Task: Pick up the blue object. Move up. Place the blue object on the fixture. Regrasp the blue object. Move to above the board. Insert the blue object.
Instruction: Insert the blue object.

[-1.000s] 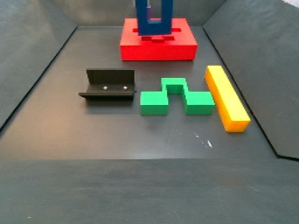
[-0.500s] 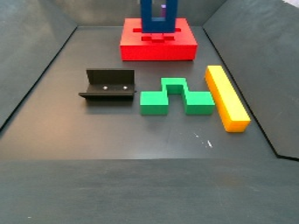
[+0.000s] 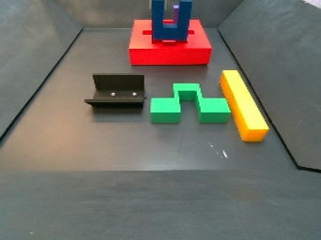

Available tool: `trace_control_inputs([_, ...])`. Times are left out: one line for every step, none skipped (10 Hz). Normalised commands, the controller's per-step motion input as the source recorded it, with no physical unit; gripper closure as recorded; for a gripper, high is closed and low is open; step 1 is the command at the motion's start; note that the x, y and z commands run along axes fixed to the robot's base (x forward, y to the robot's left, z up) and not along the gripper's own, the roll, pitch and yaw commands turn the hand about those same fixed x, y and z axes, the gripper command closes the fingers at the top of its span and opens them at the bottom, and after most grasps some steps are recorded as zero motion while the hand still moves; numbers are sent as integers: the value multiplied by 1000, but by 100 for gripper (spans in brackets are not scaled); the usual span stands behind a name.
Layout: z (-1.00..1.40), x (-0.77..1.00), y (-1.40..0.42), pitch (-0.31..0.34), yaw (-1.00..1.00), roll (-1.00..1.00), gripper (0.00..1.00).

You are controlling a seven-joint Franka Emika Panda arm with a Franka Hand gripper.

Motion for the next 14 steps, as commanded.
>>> trace_control_inputs([-146, -9, 0, 0, 31, 289, 100])
trace_control_inputs([-154, -240, -91, -31, 197, 181, 100])
trace_control_inputs([-29, 0, -54, -46, 411, 69, 100])
trace_control_inputs([-63, 0, -86, -20, 340, 99, 100])
trace_control_inputs([-86, 0, -37, -20, 326, 104, 100])
trace_control_inputs([-114, 66, -17, 0, 260, 110, 100])
trace_control_inputs([-217, 371, 0, 50, 94, 180, 100])
trace_control_inputs([-226, 526, 43, 87, 0, 193, 100])
trace_control_inputs([-237, 506, 63, 90, 0, 214, 100])
trace_control_inputs([-260, 431, 0, 91, -117, 164, 100])
trace_control_inputs([-251, 391, 0, 99, -226, 116, 100])
trace_control_inputs([-220, 174, 0, 73, -203, 14, 100])
trace_control_inputs([-77, 60, -46, 11, -60, -63, 100])
trace_control_inputs([0, 0, -66, -1, 0, -173, 100])
